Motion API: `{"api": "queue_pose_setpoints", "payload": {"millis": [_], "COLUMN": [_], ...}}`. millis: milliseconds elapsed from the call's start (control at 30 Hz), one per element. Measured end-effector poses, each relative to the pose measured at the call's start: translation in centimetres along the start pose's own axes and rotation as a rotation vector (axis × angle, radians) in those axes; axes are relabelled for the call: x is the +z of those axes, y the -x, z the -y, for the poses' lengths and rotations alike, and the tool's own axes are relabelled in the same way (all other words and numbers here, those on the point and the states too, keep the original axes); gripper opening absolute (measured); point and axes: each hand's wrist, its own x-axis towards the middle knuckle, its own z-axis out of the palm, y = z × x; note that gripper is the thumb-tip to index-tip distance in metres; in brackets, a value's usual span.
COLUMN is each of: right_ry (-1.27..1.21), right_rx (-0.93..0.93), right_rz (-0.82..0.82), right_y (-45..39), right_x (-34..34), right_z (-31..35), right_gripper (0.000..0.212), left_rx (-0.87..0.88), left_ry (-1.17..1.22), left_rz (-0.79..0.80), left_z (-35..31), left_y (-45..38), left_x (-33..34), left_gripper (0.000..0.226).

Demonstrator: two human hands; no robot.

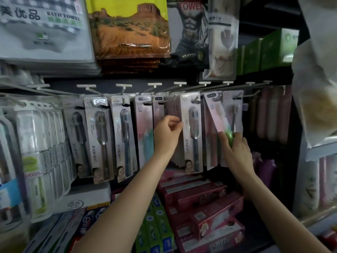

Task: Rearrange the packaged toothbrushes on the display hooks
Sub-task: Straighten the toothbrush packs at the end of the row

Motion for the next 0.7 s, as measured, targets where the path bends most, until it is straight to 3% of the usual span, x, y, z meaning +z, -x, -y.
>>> {"api": "queue_pose_setpoints", "payload": {"millis": [167,367,567,700], "right_ry": [-0.042,-0.031,0.049,0.0], "right_rx": [0.006,-0.011,-0.145,-0.38], "right_rz": [0.09,0.153,-0.067,-0.113], "right_y": [0.2,0.5,1.1,1.8], "right_x": [0.9,1.1,0.9,0.1], "right_z": [-0.5,-0.6,0.3,2.5], "right_gripper": [0.065,0.045,0.041,0.039], "left_rx": [-0.063,-0.186,-0.233,-0.259], "left_ry": [0.073,0.218,0.304,0.392], "left_rz": [0.072,0.122,0.121,0.146], "left_z": [-0.6,-1.0,-0.4,-0.1], "left_y": [-0.2,0.2,0.3,0.7], "left_x": [0.1,0.3,-0.3,-0.9], "left_gripper": [0.011,0.005,0.006,0.006]}}
